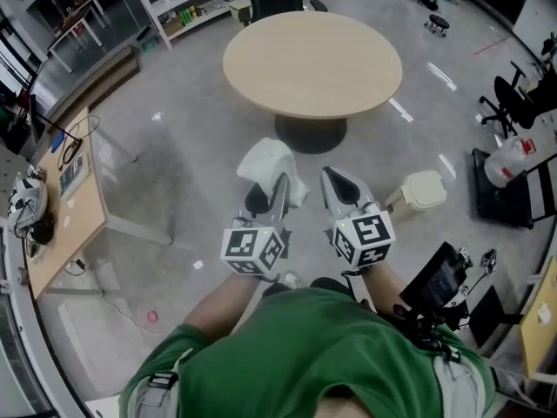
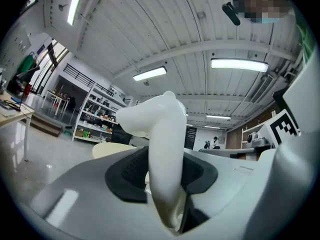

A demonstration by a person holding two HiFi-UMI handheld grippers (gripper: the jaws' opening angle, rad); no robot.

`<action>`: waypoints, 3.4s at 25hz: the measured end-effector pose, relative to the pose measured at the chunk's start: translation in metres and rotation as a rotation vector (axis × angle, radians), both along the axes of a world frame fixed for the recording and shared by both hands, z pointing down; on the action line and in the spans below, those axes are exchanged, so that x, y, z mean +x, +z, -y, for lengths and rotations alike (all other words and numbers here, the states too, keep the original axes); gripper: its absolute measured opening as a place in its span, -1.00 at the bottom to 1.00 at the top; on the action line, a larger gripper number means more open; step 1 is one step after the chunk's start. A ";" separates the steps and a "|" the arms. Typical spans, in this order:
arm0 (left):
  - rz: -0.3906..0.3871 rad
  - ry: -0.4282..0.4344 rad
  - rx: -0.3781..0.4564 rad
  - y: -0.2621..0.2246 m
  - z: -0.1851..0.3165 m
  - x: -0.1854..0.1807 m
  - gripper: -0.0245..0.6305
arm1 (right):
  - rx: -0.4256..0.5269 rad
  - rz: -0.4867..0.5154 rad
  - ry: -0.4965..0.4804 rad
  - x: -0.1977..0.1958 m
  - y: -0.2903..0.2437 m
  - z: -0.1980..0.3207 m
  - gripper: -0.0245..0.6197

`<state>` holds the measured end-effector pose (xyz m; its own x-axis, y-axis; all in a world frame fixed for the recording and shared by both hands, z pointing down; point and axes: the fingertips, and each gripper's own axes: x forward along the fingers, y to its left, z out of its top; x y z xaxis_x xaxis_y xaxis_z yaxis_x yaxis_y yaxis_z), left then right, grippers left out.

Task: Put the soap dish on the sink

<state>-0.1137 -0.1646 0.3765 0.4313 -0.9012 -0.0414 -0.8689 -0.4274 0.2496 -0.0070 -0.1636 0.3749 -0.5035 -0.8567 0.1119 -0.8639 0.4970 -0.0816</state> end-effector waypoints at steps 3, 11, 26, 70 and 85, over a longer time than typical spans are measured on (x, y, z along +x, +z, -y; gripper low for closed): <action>-0.003 0.011 -0.004 0.002 0.013 -0.011 -0.47 | -0.005 0.001 0.018 -0.008 0.001 0.014 -0.92; -0.012 0.017 -0.023 0.007 0.049 -0.013 -0.47 | -0.015 -0.008 0.025 -0.010 0.005 0.049 -0.92; 0.026 -0.035 -0.061 0.017 0.163 0.040 -0.47 | -0.040 0.013 -0.029 0.043 0.012 0.169 -0.91; 0.008 0.072 -0.166 0.064 0.430 0.040 -0.47 | -0.123 -0.036 0.063 0.043 0.046 0.433 -0.91; 0.048 0.086 -0.302 0.120 0.507 0.079 -0.47 | -0.219 -0.044 0.068 0.081 0.087 0.516 -0.92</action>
